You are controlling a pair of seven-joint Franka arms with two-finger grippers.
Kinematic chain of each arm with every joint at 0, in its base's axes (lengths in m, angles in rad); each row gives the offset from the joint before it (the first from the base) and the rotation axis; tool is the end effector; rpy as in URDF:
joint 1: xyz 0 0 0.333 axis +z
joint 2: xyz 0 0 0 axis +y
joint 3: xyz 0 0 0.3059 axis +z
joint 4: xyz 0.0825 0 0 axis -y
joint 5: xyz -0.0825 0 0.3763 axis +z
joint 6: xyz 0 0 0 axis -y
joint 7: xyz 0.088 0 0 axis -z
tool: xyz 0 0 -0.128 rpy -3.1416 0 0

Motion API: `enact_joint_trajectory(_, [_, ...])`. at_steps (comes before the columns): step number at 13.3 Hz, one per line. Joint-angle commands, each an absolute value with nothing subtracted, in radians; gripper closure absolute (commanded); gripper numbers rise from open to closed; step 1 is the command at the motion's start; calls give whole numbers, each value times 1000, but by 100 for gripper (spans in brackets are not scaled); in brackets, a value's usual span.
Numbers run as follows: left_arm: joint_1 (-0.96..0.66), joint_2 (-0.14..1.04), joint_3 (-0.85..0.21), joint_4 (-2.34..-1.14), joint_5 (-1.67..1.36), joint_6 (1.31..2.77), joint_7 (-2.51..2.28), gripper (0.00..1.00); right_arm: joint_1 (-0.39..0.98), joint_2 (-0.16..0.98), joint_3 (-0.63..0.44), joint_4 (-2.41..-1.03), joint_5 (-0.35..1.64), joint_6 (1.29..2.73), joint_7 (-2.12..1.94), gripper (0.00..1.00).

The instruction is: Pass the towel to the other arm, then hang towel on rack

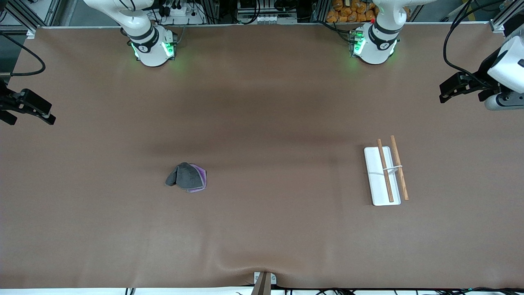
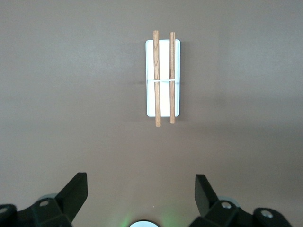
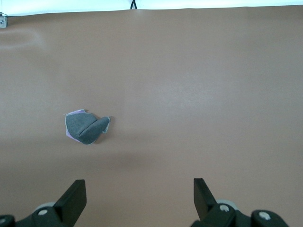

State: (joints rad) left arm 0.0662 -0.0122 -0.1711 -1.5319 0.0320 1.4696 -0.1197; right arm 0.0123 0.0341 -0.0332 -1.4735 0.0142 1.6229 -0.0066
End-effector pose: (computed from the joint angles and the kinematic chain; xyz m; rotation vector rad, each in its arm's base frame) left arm 0.5294 -0.0519 0.6092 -3.1013 -0.0268 0.0716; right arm 0.5653 -0.0097 0.6250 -3.1248 0.0221 -0.1806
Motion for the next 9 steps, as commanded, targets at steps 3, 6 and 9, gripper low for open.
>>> enact_joint_trajectory(3, [74,-14,-173,-1509,22,1456,-103,0,9,32,-28,-1470,2,1612,-2,0])
enact_joint_trajectory(6, [74,-12,-173,-1505,20,1456,-103,0,8,32,-28,-1470,2,1612,-2,0])
enact_joint_trajectory(9, [75,-12,-173,-1512,20,1456,-100,0,2,46,-28,-1471,3,1612,0,0])
